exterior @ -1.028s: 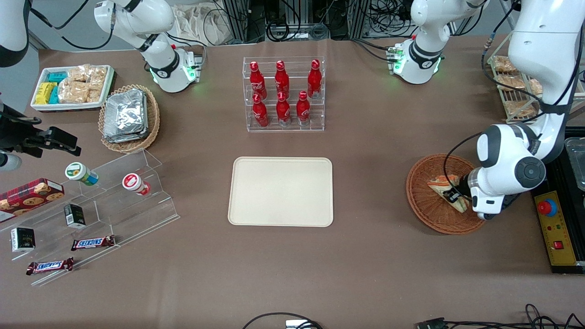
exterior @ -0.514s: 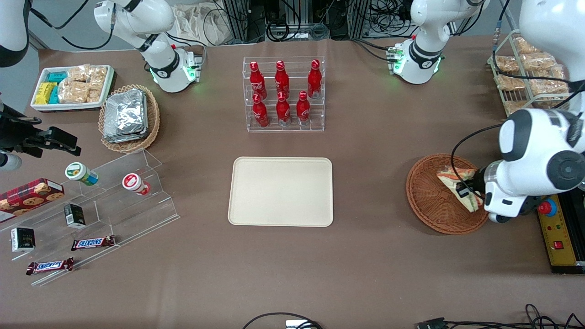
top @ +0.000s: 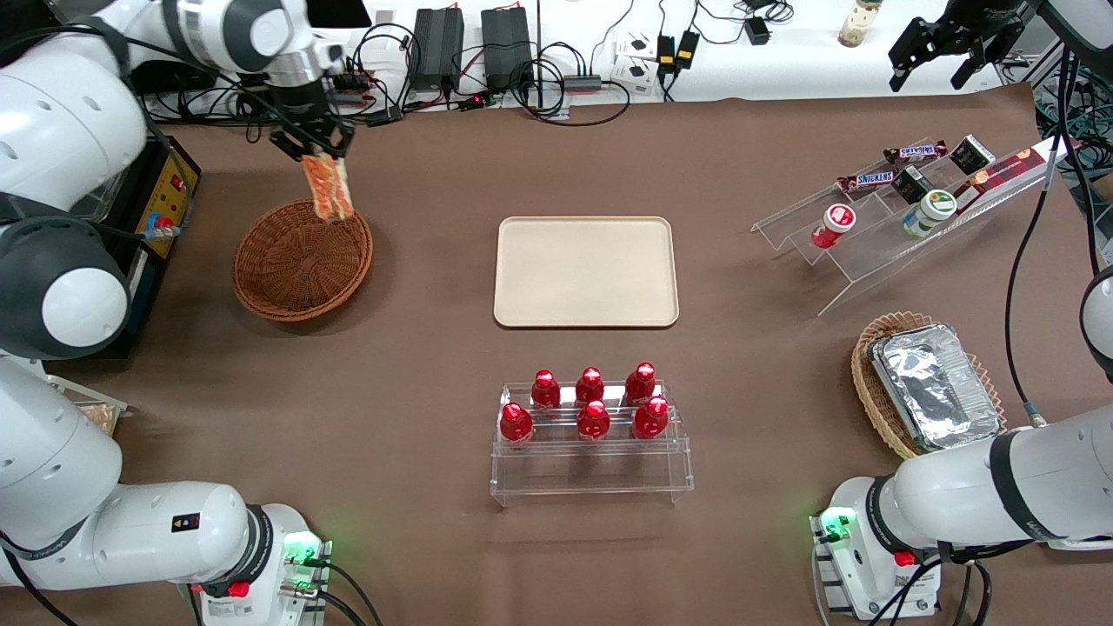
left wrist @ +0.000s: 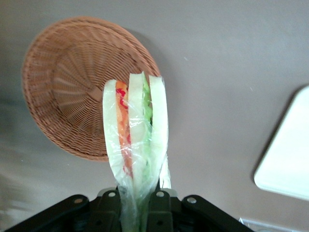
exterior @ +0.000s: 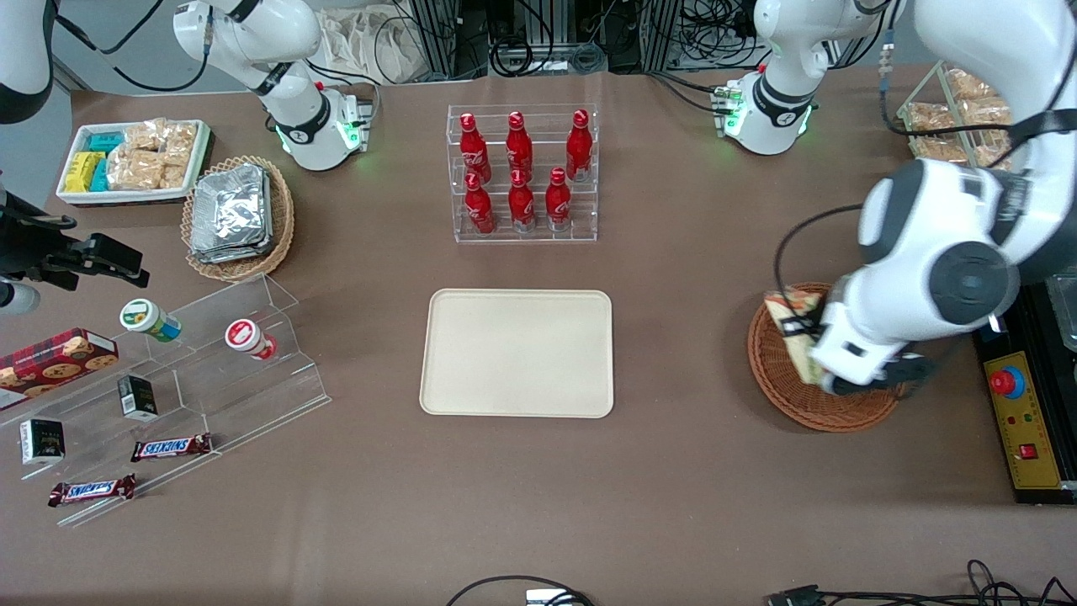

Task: Place sandwich from basket to tray
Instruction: 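Lift the sandwich out of the basket and carry it toward the cream tray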

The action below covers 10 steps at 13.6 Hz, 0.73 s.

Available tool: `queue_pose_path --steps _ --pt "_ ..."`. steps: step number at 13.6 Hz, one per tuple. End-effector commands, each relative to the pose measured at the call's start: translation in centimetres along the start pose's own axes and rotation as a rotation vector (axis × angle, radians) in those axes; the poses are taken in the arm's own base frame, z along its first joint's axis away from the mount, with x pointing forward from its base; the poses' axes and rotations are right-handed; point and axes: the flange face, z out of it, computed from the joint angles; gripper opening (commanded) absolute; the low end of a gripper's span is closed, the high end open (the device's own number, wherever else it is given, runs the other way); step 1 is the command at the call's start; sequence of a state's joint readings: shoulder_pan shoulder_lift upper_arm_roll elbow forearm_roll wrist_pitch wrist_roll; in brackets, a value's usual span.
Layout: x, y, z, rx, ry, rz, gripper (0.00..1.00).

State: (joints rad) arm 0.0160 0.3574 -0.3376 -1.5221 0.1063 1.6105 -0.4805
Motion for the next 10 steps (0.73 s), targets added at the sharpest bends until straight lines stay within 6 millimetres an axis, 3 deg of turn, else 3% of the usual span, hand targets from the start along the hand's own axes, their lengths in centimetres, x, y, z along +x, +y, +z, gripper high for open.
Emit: queue_pose_path --steps 1,10 --pt "-2.3 5.6 0.3 0.024 -0.013 0.092 0.00" --pt "-4.1 22.1 10.5 -0.058 0.070 0.329 0.00"
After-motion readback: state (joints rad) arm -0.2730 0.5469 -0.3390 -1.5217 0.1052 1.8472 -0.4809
